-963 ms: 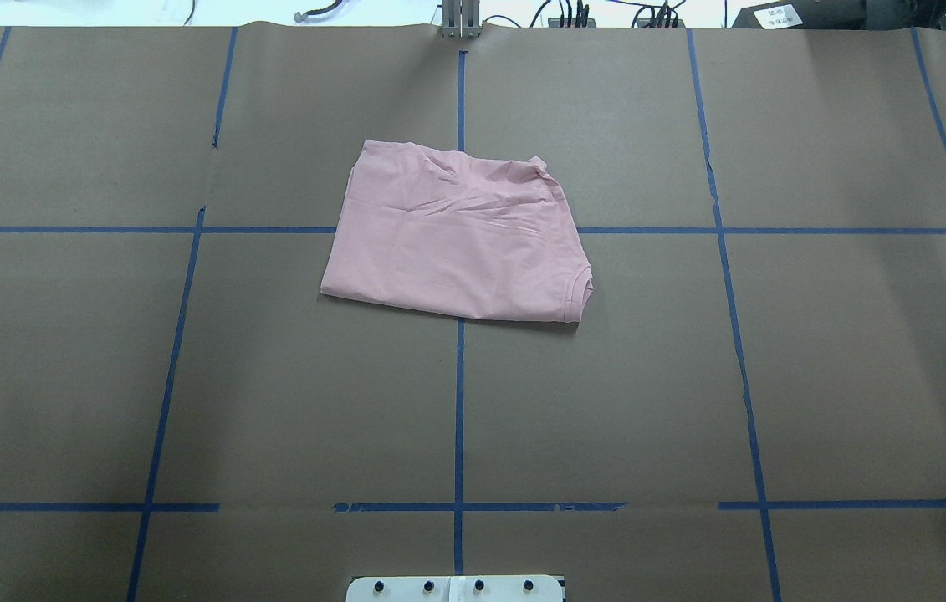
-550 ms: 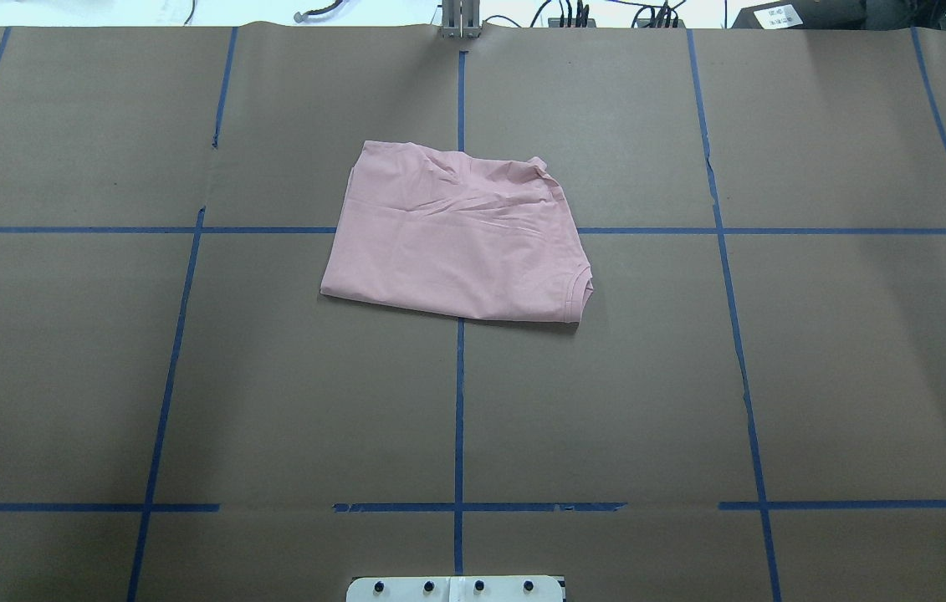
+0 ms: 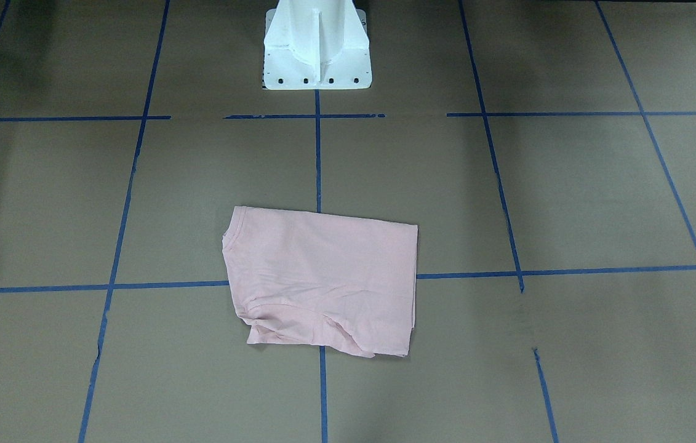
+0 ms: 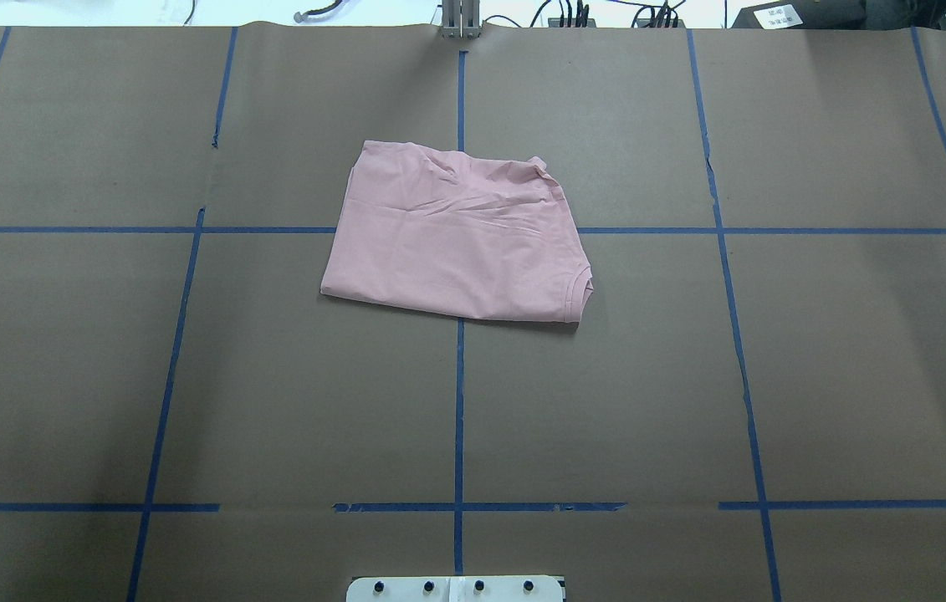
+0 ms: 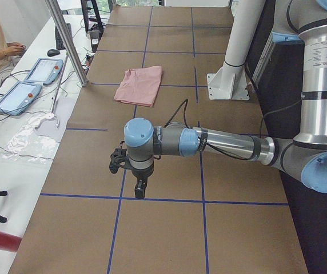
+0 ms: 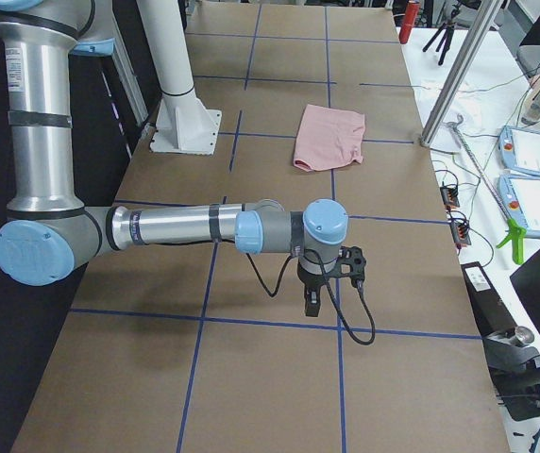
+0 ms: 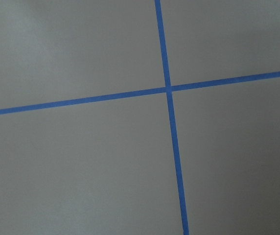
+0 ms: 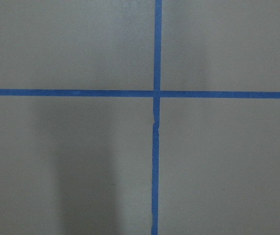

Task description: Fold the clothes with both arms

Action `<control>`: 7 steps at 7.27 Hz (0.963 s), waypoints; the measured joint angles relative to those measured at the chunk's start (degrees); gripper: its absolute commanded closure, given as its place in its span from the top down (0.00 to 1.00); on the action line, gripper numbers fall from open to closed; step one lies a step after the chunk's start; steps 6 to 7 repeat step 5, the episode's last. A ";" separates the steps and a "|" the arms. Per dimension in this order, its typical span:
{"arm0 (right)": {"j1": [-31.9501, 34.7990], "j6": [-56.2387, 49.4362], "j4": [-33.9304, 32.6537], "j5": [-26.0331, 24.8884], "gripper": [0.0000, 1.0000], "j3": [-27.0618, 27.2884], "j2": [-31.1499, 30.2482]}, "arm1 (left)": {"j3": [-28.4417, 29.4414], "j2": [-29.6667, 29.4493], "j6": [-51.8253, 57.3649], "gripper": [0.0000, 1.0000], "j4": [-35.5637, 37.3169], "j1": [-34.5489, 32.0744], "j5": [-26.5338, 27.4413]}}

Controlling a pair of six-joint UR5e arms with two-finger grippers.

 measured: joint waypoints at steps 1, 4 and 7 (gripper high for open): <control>-0.14 0.01 -0.01 0.53 1.00 -0.23 -0.23 | 1.07 -0.13 0.02 1.00 -0.13 0.00 -1.03; -0.23 0.09 0.17 1.17 1.00 -0.93 -0.30 | 0.48 -0.22 -0.22 1.00 -0.82 0.04 -3.77; -0.23 0.14 0.32 1.17 1.00 -0.97 -0.32 | 0.29 -0.25 -0.22 1.00 -0.94 0.05 -4.12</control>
